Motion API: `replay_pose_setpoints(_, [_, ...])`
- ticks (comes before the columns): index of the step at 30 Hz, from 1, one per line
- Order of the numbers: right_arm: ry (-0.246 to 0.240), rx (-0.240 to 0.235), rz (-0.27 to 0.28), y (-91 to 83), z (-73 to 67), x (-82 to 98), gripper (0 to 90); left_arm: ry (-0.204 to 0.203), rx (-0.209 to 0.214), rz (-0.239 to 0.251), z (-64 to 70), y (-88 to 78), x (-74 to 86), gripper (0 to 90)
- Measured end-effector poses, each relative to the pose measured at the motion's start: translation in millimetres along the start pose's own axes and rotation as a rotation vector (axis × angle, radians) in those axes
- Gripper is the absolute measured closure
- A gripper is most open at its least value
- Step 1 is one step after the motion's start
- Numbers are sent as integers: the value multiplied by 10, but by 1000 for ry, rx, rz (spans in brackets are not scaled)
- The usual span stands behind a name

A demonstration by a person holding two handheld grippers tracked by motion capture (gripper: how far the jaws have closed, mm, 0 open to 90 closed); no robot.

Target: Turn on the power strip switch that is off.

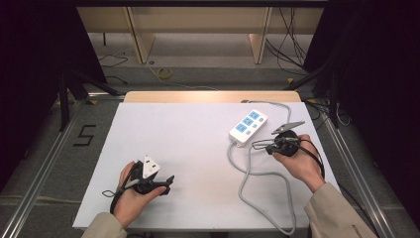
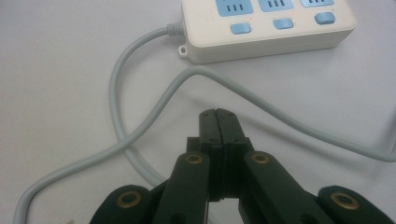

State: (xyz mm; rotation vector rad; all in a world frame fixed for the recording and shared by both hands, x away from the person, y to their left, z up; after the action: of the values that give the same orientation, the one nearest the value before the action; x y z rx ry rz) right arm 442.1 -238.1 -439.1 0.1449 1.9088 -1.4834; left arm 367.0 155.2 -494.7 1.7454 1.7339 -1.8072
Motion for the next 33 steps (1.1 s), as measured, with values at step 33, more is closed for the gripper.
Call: replay_pose_setpoints(33, [17, 38, -30, 196, 163, -309, 900, -2, -12, -3, -13, -4, 9, 179])
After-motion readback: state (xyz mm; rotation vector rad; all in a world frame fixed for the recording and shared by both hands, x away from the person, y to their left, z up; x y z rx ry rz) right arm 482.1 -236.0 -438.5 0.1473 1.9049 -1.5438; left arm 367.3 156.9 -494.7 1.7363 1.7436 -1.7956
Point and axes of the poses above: each handheld gripper's, and its own axes: y roughly forward along the jaws, x roughly out of its underside, z roughly to its right, the point moved 4 cm from there along y, roughly forward along the jaws, and after that the axes turned 13 degrees about y, right-handed, at the moved point
